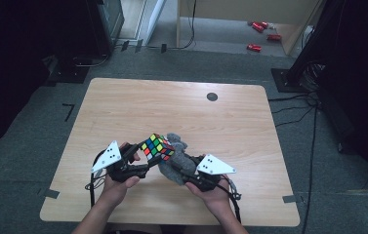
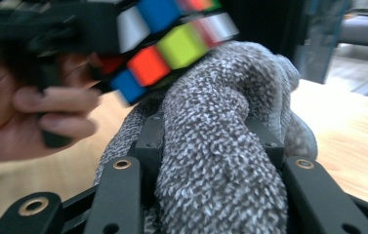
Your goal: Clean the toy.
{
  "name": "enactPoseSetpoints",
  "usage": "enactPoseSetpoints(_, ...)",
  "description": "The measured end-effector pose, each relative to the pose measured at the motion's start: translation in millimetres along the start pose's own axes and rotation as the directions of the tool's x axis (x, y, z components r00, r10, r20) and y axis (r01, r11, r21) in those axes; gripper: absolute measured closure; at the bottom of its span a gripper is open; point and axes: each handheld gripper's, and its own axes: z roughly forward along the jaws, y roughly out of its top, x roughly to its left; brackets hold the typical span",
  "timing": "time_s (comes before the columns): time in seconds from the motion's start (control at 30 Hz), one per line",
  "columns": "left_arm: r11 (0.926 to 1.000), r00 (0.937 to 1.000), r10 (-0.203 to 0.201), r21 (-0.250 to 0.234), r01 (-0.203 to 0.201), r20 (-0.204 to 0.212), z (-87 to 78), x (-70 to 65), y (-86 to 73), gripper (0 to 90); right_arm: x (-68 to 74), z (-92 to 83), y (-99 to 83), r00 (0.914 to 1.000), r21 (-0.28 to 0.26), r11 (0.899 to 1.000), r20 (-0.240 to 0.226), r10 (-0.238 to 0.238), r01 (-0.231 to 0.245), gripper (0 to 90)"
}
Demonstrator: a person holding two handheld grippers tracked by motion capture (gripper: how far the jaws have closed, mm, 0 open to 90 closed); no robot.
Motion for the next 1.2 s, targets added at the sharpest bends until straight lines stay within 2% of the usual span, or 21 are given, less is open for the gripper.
enactPoseSetpoints(0.13,1.0000,1.0000,-0.001,-0.002,0.001,0.000,-0.8,0.9,0.3,34.5,16.0,10.9,-5.1,0.9972,0.051,0.997,-0.055,-0.051,0.054,59.0)
enactPoseSetpoints(0.27,0.9999,0.9999,-0.006,-0.009,0.006,-0.013,-3.3,3.8,1.1,34.6,24.8,18.7,-9.8,0.9884,0.098,0.991,-0.133,-0.074,0.087,57.7)
enactPoseSetpoints(0.33,0.9999,0.9998,-0.007,-0.010,0.007,-0.020,-4.0,4.7,1.2,34.5,25.6,20.5,-11.4,0.9874,0.119,0.988,-0.134,-0.084,0.100,56.7)
enactPoseSetpoints(0.4,1.0000,0.9996,-0.006,-0.006,0.006,-0.026,-5.1,6.3,1.2,34.5,20.5,20.3,-12.3,0.9921,0.141,0.986,-0.099,-0.078,0.091,55.6)
enactPoseSetpoints(0.43,1.0000,0.9994,-0.005,-0.004,0.005,-0.033,-5.5,7.1,1.1,34.6,14.9,18.9,-12.5,0.9958,0.151,0.986,-0.067,-0.063,0.073,55.1)
enactPoseSetpoints(0.47,1.0000,0.9992,-0.004,-0.002,0.004,-0.039,-5.9,7.7,1.0,34.5,5.3,15.9,-13.1,0.9993,0.156,0.987,-0.012,-0.036,0.037,55.1)
enactPoseSetpoints(0.53,1.0000,0.9988,-0.003,0.005,0.003,-0.048,-5.9,9.0,0.5,34.5,-11.4,9.4,-14.2,0.9963,0.165,0.986,0.085,0.015,-0.029,55.1)
enactPoseSetpoints(0.57,0.9999,0.9984,-0.002,0.011,0.003,-0.056,-5.3,9.7,-0.1,34.6,-23.9,3.7,-15.7,0.9863,0.172,0.982,0.155,0.058,-0.085,55.1)
enactPoseSetpoints(0.6,0.9998,0.9980,-0.003,0.020,0.004,-0.064,-4.8,10.4,-0.8,34.6,-34.1,-1.0,-17.3,0.9753,0.174,0.978,0.207,0.075,-0.112,55.1)
enactPoseSetpoints(0.67,0.9995,0.9970,-0.011,0.028,0.013,-0.076,-3.8,11.4,-2.7,34.6,-51.5,-10.2,-22.1,0.9486,0.185,0.973,0.307,0.077,-0.139,55.0)
enactPoseSetpoints(0.73,0.9986,0.9948,-0.019,0.047,0.024,-0.100,-2.2,13.1,-5.0,34.6,-65.9,-16.8,-28.2,0.9263,0.204,0.963,0.365,0.093,-0.177,54.9)
enactPoseSetpoints(0.77,0.9983,0.9945,-0.018,0.053,0.024,-0.103,-2.0,13.7,-5.4,34.6,-71.6,-18.9,-32.4,0.9156,0.221,0.958,0.393,0.082,-0.181,54.4)
enactPoseSetpoints(0.8,0.9978,0.9937,-0.024,0.058,0.031,-0.109,-1.5,14.4,-6.2,34.6,-73.3,-19.2,-34.3,0.9120,0.231,0.957,0.404,0.069,-0.175,54.2)
enactPoseSetpoints(0.87,0.9966,0.9919,-0.031,0.072,0.040,-0.123,-0.5,15.5,-7.5,34.6,-76.7,-18.8,-41.0,0.8939,0.268,0.949,0.447,0.029,-0.165,53.6)
enactPoseSetpoints(0.97,0.9951,0.9904,-0.036,0.087,0.048,-0.134,-0.3,17.3,-8.8,34.5,-78.9,-15.4,-47.8,0.8930,0.302,0.938,0.450,0.020,-0.173,49.2)
enactPoseSetpoints(1.03,0.9943,0.9889,-0.044,0.090,0.058,-0.142,-0.4,18.8,-9.6,34.6,-79.1,-12.8,-50.0,0.8915,0.315,0.932,0.453,0.017,-0.177,40.6)
enactPoseSetpoints(1.13,0.9937,0.9881,-0.050,0.092,0.064,-0.145,-0.7,20.0,-10.1,34.5,-77.6,-12.7,-47.7,0.8759,0.296,0.935,0.482,0.031,-0.196,25.1)
enactPoseSetpoints(1.2,0.9934,0.9875,-0.053,0.093,0.067,-0.149,-0.5,20.4,-10.3,34.5,-74.9,-14.4,-42.9,0.8770,0.275,0.944,0.480,0.029,-0.182,23.8)
